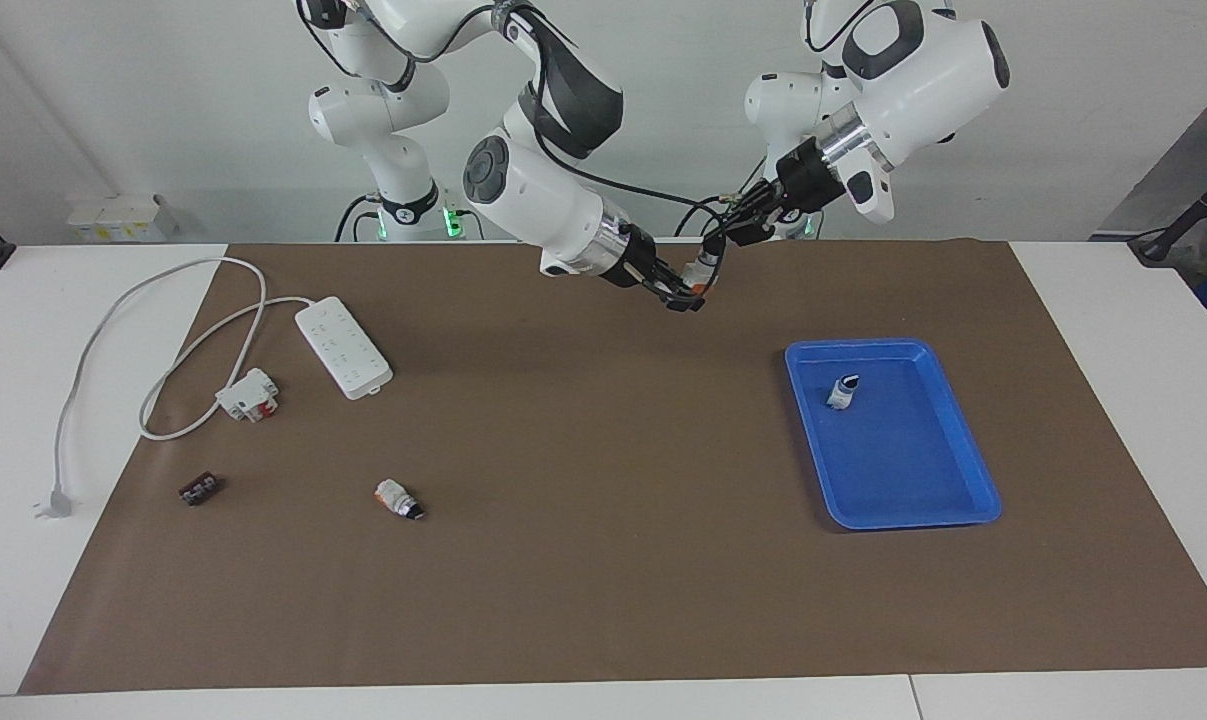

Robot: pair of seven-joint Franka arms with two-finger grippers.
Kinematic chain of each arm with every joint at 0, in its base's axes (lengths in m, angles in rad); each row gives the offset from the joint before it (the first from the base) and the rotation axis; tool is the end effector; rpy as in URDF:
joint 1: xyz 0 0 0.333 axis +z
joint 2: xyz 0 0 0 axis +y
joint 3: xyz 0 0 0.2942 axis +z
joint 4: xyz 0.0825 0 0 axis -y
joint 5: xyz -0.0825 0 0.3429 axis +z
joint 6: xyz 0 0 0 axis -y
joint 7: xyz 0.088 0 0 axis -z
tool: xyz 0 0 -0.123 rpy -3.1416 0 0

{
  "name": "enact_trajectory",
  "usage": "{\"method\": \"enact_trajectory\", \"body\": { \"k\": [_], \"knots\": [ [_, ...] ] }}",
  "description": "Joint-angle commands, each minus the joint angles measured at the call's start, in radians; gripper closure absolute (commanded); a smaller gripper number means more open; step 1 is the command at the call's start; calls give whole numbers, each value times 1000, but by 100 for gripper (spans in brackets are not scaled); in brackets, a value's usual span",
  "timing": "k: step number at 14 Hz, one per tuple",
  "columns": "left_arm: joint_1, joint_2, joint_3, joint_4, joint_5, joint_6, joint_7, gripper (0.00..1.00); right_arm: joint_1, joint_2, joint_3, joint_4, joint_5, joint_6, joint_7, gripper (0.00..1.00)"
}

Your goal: Turn and place switch with both arms

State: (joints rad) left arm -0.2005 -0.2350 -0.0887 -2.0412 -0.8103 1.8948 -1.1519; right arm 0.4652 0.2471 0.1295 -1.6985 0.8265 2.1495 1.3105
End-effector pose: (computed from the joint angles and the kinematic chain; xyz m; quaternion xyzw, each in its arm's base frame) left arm 0.4310 -0.1987 0.5488 0.7916 0.4851 -0.2122 0.3051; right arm 0.4936 0.3746 0.4656 -0.7820 0.4923 0.2492 0.2900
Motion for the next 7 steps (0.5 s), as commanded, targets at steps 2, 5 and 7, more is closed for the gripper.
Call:
{"method": "enact_trajectory", "body": {
  "k": [2, 5, 7],
  "knots": [
    [1, 10, 0, -1, -3, 20, -19, 100, 6, -11, 12, 13, 0, -6, 4, 1],
    [4, 10, 1, -1, 3, 20, -19, 100, -6, -23, 12, 11, -1, -29, -11, 0],
    [10, 25, 3, 15, 66, 23, -14, 100, -31, -41, 12, 5, -15, -83, -45, 0]
  ]
}}
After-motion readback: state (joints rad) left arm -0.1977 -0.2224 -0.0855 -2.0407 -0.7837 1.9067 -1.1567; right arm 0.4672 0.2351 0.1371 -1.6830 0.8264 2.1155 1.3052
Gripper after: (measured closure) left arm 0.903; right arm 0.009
